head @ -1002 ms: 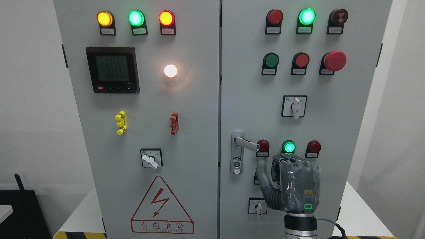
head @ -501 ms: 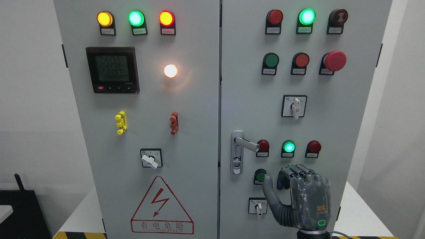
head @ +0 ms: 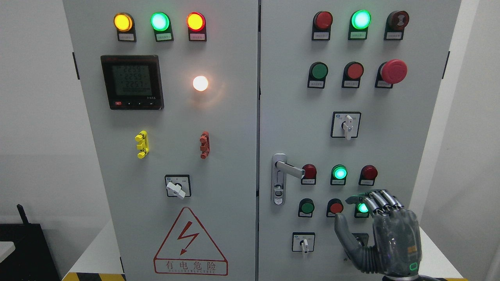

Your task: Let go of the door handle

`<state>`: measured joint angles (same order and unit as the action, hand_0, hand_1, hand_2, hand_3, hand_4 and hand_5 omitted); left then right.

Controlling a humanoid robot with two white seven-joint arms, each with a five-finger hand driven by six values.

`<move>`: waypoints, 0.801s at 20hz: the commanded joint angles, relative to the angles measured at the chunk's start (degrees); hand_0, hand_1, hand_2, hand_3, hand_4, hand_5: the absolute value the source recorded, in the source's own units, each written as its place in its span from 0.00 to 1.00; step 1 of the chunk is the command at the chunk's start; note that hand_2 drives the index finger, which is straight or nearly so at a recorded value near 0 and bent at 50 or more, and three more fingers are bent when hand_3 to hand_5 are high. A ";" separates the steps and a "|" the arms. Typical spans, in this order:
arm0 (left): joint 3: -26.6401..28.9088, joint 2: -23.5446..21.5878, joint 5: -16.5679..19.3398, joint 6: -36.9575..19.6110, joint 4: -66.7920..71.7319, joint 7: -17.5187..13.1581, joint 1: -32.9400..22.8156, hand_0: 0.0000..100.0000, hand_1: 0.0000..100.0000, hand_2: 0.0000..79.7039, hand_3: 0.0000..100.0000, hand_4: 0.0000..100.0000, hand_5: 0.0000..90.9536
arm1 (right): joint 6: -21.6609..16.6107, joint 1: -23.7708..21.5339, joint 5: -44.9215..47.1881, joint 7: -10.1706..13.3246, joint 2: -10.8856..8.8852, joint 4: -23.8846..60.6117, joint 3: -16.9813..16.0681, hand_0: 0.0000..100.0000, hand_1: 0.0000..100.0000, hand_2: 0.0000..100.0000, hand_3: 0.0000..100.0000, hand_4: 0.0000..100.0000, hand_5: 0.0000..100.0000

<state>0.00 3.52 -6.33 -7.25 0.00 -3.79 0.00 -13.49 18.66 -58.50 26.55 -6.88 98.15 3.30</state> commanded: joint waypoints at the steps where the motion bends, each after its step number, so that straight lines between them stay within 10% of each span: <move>1: -0.61 0.00 0.00 0.04 -0.53 -0.17 1.76 0.12 0.39 0.00 0.00 0.00 0.00 | -0.13 -0.11 2.34 -0.10 -4.99 1.25 -3.21 0.45 0.14 0.00 0.00 0.00 0.00; 16: -0.61 0.00 0.00 0.04 -0.44 -0.17 1.76 0.12 0.39 0.00 0.00 0.00 0.00 | -0.13 -1.08 4.10 -0.27 -3.93 5.47 -0.67 0.37 0.10 0.00 0.04 0.00 0.00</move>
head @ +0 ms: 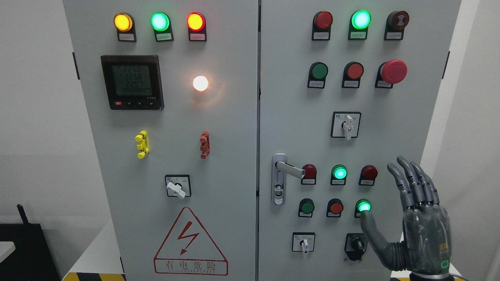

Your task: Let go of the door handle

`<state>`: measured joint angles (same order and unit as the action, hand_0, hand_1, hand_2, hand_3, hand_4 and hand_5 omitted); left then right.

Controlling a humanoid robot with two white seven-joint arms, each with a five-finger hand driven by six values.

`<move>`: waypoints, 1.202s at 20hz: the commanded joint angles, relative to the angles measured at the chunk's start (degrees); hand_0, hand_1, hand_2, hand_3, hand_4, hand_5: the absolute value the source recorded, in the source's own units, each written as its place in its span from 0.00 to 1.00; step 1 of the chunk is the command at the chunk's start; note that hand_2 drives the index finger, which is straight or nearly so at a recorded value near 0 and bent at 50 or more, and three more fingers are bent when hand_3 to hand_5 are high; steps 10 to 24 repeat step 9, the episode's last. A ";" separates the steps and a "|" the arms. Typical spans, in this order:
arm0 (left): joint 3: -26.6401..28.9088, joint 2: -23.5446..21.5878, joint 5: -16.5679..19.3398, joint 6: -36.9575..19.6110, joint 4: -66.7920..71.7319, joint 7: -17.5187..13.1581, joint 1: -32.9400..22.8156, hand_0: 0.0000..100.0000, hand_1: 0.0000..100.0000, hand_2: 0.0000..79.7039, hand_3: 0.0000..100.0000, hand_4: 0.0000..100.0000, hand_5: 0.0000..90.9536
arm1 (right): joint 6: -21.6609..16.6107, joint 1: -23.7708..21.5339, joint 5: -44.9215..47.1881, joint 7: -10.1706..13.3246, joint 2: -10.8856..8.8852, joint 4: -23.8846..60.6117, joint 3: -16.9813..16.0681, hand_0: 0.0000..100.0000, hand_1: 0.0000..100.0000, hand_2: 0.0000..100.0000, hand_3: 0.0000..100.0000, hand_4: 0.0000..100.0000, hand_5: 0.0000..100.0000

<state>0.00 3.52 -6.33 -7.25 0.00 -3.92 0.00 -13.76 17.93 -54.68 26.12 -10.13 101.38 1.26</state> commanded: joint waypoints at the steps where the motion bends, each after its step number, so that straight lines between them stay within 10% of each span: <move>1: -0.61 0.00 0.00 0.05 -0.44 -0.03 1.76 0.12 0.39 0.00 0.00 0.00 0.00 | 0.13 -0.35 0.27 0.16 -0.68 2.25 1.56 0.36 0.11 0.00 0.04 0.00 0.00; 24: -0.61 0.00 0.00 0.05 -0.53 -0.03 1.76 0.12 0.39 0.00 0.00 0.00 0.00 | 0.13 -0.44 0.27 -0.01 1.69 2.25 3.22 0.35 0.12 0.00 0.07 0.02 0.00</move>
